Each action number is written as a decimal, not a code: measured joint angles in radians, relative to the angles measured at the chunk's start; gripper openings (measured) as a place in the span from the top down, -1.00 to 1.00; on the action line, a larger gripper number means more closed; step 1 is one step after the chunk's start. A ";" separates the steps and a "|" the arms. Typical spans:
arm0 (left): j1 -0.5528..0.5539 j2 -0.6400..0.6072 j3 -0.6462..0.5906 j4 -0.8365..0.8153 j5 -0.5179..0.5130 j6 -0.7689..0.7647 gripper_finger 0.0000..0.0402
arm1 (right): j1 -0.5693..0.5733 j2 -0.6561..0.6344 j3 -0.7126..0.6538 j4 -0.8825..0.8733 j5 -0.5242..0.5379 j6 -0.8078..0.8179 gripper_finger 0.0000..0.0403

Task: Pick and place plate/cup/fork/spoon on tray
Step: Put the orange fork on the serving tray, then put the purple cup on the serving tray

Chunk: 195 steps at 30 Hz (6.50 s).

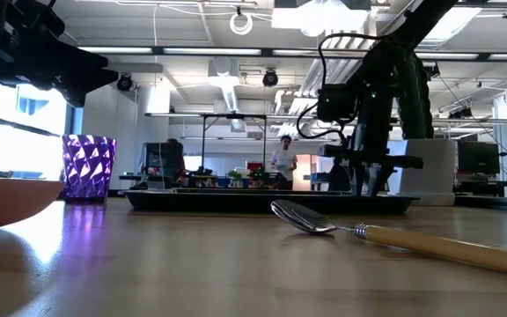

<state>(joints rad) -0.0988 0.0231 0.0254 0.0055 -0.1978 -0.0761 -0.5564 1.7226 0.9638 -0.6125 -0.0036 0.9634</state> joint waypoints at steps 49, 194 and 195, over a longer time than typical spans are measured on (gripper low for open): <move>0.000 0.000 0.000 0.520 -0.084 -0.001 0.15 | 0.318 -0.002 0.726 -0.401 0.195 -0.023 0.55; 0.463 1.223 1.147 -0.967 -0.137 -0.133 0.98 | 0.398 -0.001 1.051 -0.663 0.344 -0.316 0.55; 0.466 1.223 1.165 -0.943 -0.137 -0.103 0.98 | 0.398 -0.001 1.051 -0.663 0.344 -0.317 0.55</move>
<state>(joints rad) 0.3669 1.2465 1.1907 -0.9376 -0.3351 -0.1796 -0.1581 1.7214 2.0148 -1.2751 0.3400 0.6461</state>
